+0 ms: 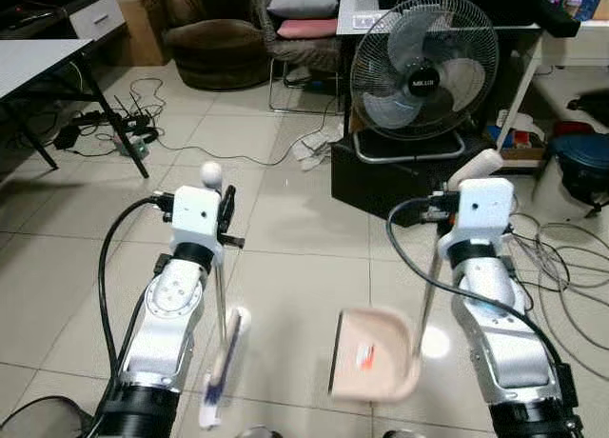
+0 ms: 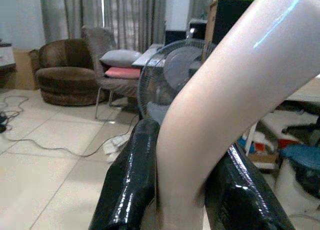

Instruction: Sweep floor

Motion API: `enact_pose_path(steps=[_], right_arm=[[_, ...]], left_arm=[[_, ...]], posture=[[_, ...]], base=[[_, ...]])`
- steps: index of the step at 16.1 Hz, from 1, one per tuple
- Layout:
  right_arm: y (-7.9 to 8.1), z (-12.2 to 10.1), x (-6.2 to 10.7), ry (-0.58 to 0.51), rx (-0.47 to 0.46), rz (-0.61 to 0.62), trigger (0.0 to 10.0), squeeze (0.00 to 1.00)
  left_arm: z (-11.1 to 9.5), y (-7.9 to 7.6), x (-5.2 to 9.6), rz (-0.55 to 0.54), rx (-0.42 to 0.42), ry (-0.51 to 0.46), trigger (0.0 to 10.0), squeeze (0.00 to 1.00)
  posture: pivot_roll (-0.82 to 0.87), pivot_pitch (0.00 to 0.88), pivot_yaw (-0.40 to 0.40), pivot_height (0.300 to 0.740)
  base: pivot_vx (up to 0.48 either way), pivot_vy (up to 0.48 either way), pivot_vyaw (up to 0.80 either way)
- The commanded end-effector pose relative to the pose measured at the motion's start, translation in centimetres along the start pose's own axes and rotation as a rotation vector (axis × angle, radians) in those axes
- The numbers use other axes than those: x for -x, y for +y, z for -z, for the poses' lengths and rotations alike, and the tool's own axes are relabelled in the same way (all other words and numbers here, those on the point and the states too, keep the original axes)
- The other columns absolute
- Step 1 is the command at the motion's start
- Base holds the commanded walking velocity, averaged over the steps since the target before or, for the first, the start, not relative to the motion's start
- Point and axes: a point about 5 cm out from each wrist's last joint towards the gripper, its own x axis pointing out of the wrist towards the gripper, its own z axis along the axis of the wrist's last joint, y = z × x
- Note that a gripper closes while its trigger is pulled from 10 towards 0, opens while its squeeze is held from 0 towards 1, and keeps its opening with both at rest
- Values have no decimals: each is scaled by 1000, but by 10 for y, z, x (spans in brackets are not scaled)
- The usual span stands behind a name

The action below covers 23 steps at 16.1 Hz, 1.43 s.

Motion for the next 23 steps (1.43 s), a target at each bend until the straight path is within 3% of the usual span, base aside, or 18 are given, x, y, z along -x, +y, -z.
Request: enact_pose_path(steps=[1,5,12,23], right_arm=[[8,-2,1,-22,-22,-38,10000,0],[17,3,4,-5,-39,-95,10000,0],[19,5,3,-1,-43,-117,10000,0],[27,2,-3,-2,-33,-202,10000,0]], left_arm=[[-9,1,-5,0,-30,-41,10000,0],[-7,0,-6,2,-29,-35,10000,0],[-5,-1,-7,5,-28,-30,10000,0],[3,4,4,-56,-18,-8,10000,0]], posture=[[-12,59,123,740],[-8,60,118,740],[-8,60,114,740],[-3,57,32,740]], base=[[0,277,0],[0,274,0],[0,276,0],[0,338,0]])
